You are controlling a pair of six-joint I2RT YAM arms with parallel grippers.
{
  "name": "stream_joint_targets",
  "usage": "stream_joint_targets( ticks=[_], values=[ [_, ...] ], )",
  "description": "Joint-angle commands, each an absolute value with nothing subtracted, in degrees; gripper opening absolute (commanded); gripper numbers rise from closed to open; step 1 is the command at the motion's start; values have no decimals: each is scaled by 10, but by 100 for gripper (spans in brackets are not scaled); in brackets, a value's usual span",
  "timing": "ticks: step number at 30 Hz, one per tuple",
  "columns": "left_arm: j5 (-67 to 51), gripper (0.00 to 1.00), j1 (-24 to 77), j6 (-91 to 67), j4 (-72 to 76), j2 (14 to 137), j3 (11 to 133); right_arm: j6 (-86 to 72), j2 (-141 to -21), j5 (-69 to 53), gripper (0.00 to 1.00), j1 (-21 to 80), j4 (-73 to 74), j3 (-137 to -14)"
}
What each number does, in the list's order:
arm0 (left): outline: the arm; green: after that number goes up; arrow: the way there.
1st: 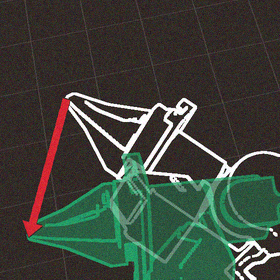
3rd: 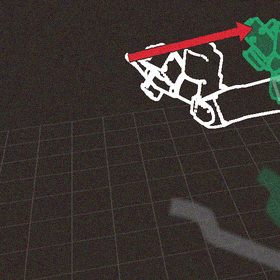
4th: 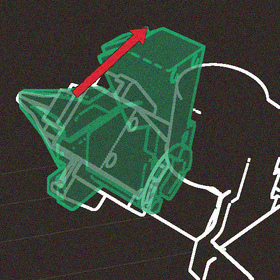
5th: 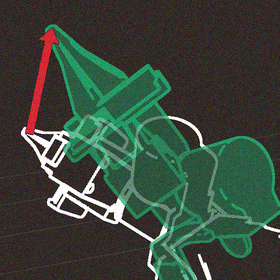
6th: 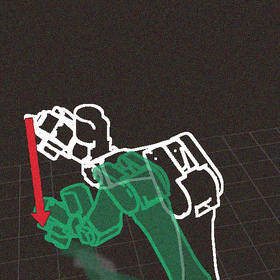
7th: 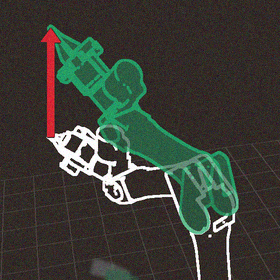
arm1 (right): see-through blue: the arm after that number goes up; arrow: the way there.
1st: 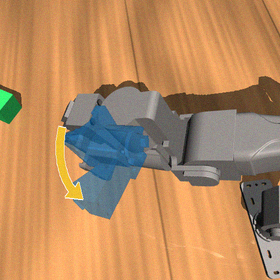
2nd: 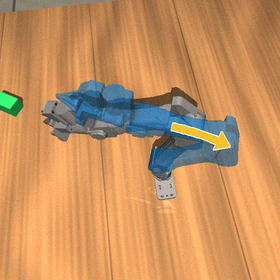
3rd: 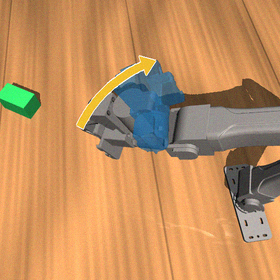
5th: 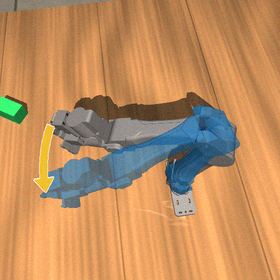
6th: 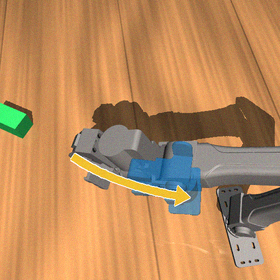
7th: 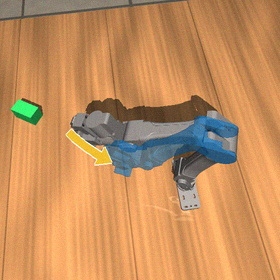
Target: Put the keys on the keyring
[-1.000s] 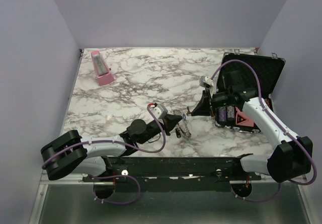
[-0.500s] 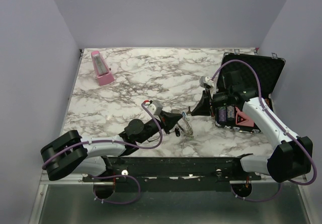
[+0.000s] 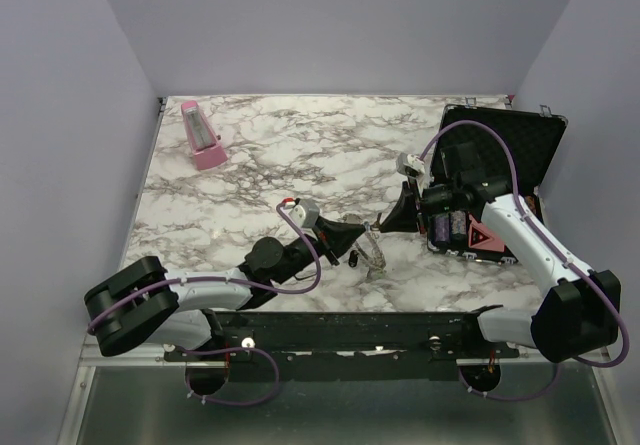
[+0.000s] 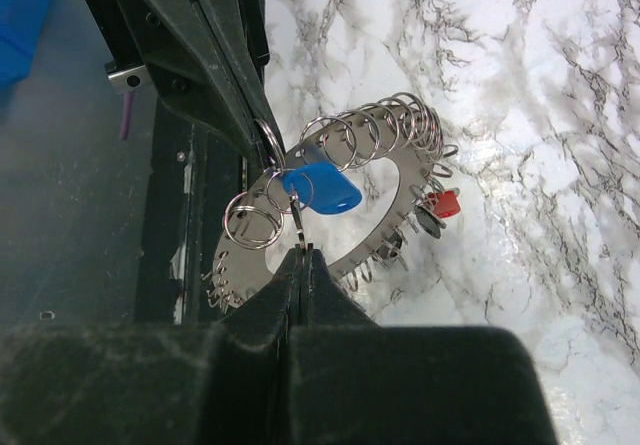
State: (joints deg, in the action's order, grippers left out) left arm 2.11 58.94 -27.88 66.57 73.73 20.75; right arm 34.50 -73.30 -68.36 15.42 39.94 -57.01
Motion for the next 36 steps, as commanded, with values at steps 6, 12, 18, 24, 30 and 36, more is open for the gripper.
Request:
stream_joint_targets(
  ticks=[6,12,18,24,30,36],
  values=[
    [-25,0,578,-258,690,716,203,333,-733,-688,1,153,388,-565],
    [-96,0,567,-252,637,715,204,329,-729,-702,2,154,385,-569],
    [-141,0,558,-260,617,732,224,317,-727,-722,2,153,374,-562],
    [-156,0,549,-277,599,751,243,336,-722,-745,2,153,389,-562],
    [-174,0,543,-284,595,753,247,341,-722,-747,6,154,391,-559],
    [-176,0,531,-295,607,738,234,351,-722,-743,11,154,397,-557]
  ],
)
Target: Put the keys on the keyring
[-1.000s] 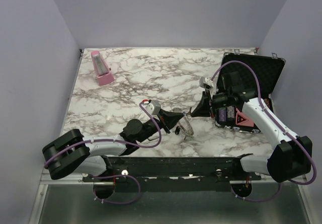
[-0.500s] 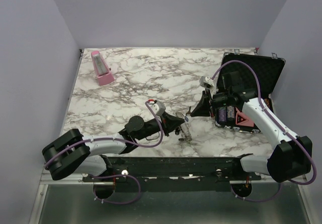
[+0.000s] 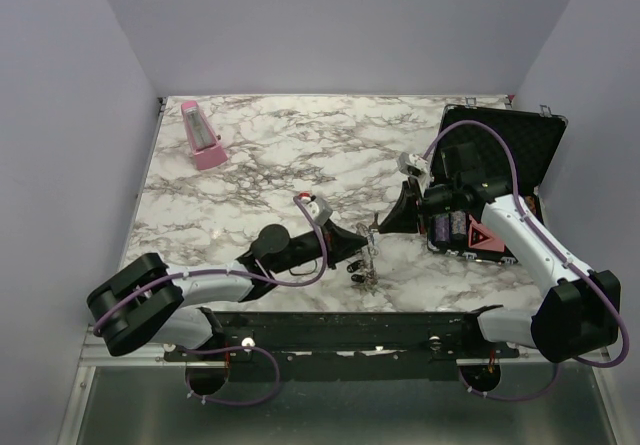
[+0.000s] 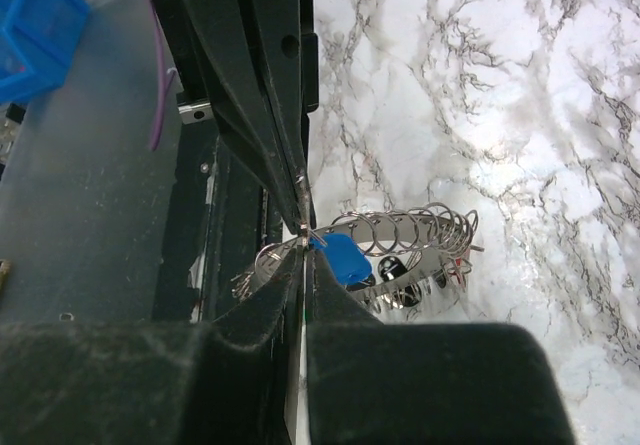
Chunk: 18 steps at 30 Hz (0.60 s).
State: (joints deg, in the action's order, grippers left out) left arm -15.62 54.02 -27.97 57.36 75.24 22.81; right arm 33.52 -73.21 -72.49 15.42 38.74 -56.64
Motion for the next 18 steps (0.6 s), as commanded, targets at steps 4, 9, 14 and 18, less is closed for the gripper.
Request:
stream_joint_targets(
  ticks=[4,9,14,18],
  values=[
    [-168,0,519,-301,593,715,224,345,-724,-729,29,154,392,-557],
    [-145,0,503,-289,500,658,228,345,-720,-713,52,148,390,-557],
    [-127,0,487,-237,343,592,270,344,-717,-695,56,142,388,-558],
    [-119,0,469,-200,236,566,320,345,-712,-688,57,135,387,-557]
  ],
)
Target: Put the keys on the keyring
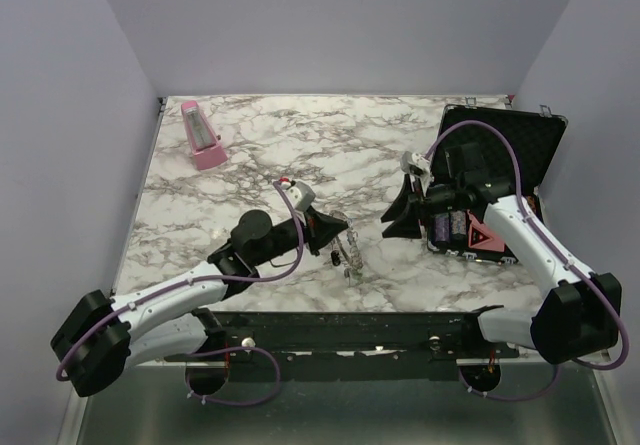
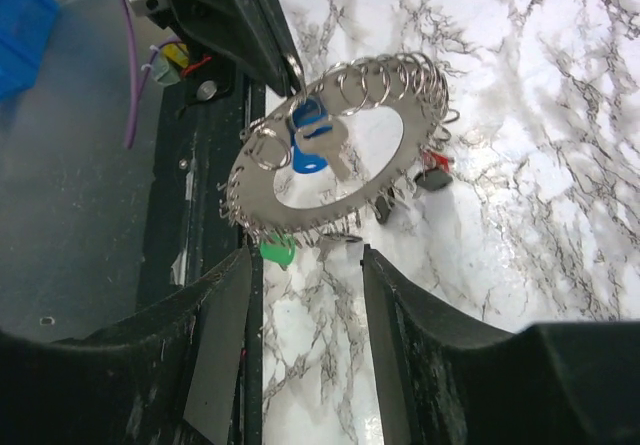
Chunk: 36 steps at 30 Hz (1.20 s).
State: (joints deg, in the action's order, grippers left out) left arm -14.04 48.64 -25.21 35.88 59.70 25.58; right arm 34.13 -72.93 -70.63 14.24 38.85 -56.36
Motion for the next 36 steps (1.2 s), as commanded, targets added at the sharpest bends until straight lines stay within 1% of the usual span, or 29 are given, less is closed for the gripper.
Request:
stream_joint_targets(
  ticks=[1,6,9,13,17,21,25,34,35,36],
  values=[
    [-118,0,462,-192,210,567,335,345,-711,-686,57,134,387,-558],
    [-116,0,421,-186,138,591,409,341,-705,-681,57,121,384,-558],
    [-120,0,382,-193,108,635,471,339,-701,-681,58,116,382,-556],
    [-133,0,335,-208,85,725,571,336,-700,-676,58,111,380,-555],
    [-125,0,310,-216,64,825,681,335,-698,-670,59,101,378,-554],
    [-102,0,300,-218,66,895,730,331,-700,-667,59,94,375,-554],
    [-91,0,298,-236,101,907,685,330,-699,-669,59,91,375,-552],
    [-114,0,299,-329,173,882,456,331,-701,-672,60,91,374,-548],
    [-115,1,299,-337,184,875,433,330,-702,-672,60,90,374,-548],
    [-115,5,301,-345,187,865,416,331,-704,-672,60,90,373,-547]
  ],
)
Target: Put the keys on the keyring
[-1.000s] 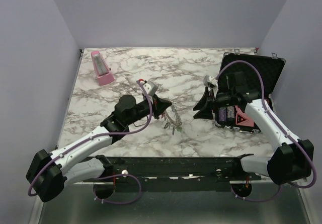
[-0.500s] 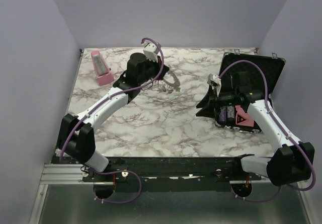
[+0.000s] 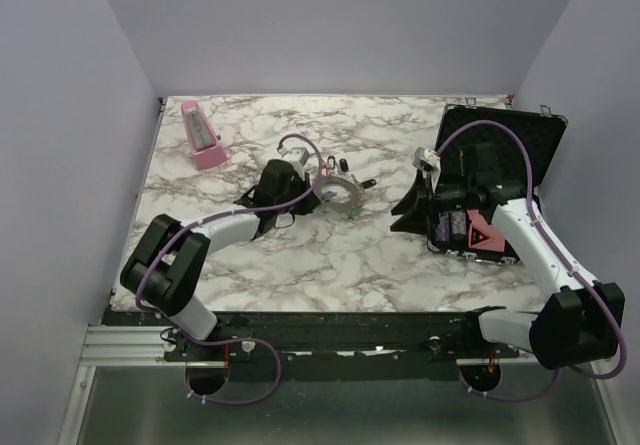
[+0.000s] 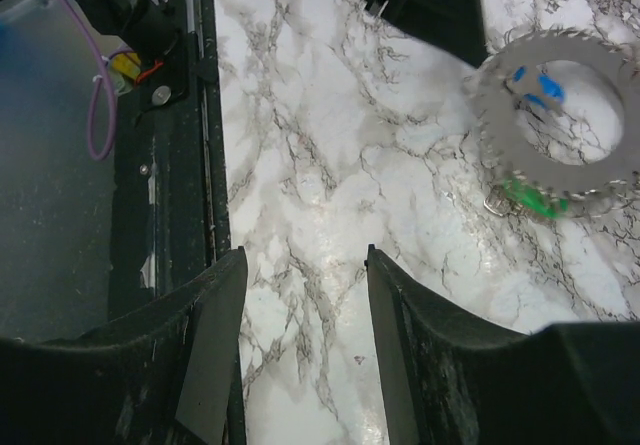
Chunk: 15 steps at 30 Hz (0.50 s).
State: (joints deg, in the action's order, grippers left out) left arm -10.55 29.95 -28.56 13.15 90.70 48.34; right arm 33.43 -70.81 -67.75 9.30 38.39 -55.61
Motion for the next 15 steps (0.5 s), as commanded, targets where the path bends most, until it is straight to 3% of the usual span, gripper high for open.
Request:
stream_joint_targets(
  ticks=[1,4,15],
  values=[
    [-115,10,301,-350,187,855,398,331,-704,-672,60,90,371,-547],
    [-114,20,304,-352,174,811,369,332,-707,-671,60,89,370,-544],
    [-47,79,303,-287,12,489,332,365,-701,-681,60,64,392,-545]
  ],
)
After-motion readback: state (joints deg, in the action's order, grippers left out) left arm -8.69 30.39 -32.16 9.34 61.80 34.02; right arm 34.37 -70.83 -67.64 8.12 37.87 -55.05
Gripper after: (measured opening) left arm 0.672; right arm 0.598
